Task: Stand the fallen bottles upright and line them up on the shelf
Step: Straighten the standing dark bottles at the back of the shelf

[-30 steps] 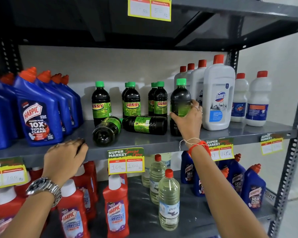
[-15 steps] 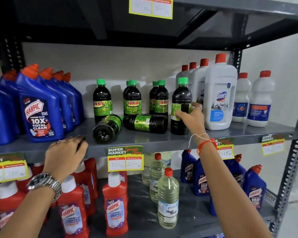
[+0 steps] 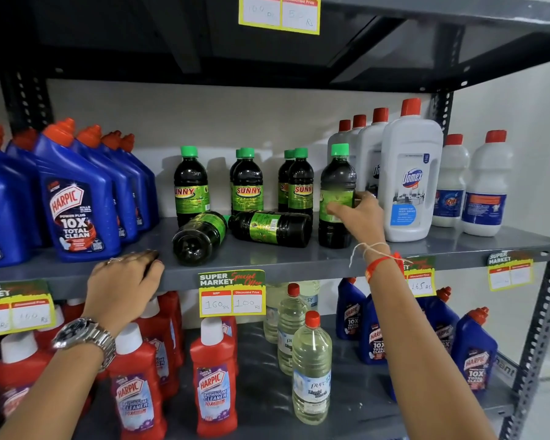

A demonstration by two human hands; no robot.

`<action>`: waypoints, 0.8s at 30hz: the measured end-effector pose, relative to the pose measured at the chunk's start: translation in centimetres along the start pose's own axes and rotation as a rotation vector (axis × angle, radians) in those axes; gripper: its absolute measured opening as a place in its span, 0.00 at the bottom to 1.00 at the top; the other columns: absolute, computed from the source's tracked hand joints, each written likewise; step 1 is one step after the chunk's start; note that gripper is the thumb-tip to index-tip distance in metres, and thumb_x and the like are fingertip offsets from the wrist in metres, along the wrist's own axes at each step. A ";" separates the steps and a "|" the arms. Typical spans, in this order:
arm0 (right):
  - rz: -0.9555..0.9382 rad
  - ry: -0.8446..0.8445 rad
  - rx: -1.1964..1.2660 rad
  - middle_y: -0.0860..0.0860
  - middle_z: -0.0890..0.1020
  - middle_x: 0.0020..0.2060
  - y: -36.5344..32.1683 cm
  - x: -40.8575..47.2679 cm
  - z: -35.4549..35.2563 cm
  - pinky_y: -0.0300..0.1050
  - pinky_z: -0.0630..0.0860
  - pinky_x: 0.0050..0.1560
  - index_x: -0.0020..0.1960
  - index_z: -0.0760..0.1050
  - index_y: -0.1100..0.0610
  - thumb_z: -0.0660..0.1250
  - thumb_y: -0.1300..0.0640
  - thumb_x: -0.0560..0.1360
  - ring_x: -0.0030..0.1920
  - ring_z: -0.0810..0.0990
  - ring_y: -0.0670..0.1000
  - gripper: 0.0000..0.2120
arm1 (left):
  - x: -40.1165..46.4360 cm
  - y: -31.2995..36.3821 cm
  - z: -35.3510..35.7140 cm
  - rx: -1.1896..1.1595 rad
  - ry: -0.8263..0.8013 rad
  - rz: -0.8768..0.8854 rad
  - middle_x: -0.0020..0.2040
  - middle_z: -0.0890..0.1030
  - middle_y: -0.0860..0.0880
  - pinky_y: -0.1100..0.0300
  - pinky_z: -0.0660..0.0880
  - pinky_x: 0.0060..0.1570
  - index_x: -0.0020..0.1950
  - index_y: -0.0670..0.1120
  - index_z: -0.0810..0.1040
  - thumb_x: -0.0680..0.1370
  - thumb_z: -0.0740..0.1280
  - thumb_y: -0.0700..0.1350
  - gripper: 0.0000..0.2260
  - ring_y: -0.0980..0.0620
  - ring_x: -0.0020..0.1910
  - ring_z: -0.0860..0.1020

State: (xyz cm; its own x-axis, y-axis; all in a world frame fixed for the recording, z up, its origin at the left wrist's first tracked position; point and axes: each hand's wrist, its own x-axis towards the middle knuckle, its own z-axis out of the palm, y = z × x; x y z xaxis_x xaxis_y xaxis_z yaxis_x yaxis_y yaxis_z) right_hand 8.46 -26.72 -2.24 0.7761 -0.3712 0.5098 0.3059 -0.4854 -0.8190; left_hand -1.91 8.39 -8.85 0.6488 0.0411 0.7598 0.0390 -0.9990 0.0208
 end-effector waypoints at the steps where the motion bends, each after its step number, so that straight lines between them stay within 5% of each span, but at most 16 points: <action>1: 0.018 -0.030 0.028 0.57 0.78 0.59 0.0 0.1 -0.3 0.45 0.73 0.59 0.64 0.69 0.62 0.74 0.51 0.66 0.57 0.76 0.54 0.32 | 0.0 0.1 0.0 0.001 -0.001 -0.003 0.46 0.83 0.40 0.50 0.72 0.42 0.51 0.41 0.80 0.73 0.50 0.52 0.24 0.42 0.40 0.80; 7: -0.060 0.121 -0.183 0.63 0.71 0.64 -0.5 -0.5 0.9 0.53 0.67 0.67 0.69 0.61 0.69 0.76 0.41 0.60 0.67 0.67 0.61 0.49 | 0.0 0.2 -0.1 -0.001 -0.009 -0.006 0.45 0.83 0.40 0.50 0.72 0.41 0.51 0.41 0.80 0.74 0.49 0.52 0.24 0.43 0.38 0.80; 14: -0.037 0.046 -0.150 0.55 0.81 0.54 -0.2 -0.3 -0.2 0.53 0.76 0.59 0.63 0.71 0.59 0.75 0.39 0.60 0.57 0.79 0.56 0.39 | 0.0 0.2 0.0 0.007 -0.012 -0.013 0.45 0.83 0.41 0.50 0.71 0.40 0.51 0.41 0.80 0.73 0.49 0.52 0.24 0.43 0.38 0.80; 19: 0.015 -0.074 -0.004 0.54 0.79 0.59 -0.1 0.4 -0.7 0.48 0.73 0.61 0.66 0.70 0.60 0.73 0.44 0.66 0.61 0.76 0.54 0.34 | 0.0 0.2 -0.1 0.006 -0.010 -0.023 0.46 0.83 0.41 0.50 0.71 0.42 0.51 0.41 0.80 0.73 0.49 0.52 0.24 0.42 0.40 0.80; 24: 0.004 0.002 -0.020 0.57 0.75 0.62 -0.7 -0.5 0.4 0.49 0.71 0.64 0.68 0.65 0.64 0.74 0.37 0.59 0.65 0.72 0.57 0.47 | 0.0 0.3 0.0 0.008 -0.016 -0.017 0.46 0.83 0.41 0.50 0.70 0.42 0.51 0.41 0.80 0.73 0.47 0.53 0.25 0.43 0.40 0.80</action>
State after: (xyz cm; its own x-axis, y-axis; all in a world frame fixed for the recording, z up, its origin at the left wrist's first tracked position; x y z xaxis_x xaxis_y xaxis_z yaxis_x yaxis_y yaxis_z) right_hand 8.04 -25.83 -2.01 0.7763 -0.3750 0.5067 0.2913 -0.4995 -0.8159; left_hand -1.89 8.14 -8.85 0.6599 0.0585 0.7491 0.0559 -0.9980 0.0288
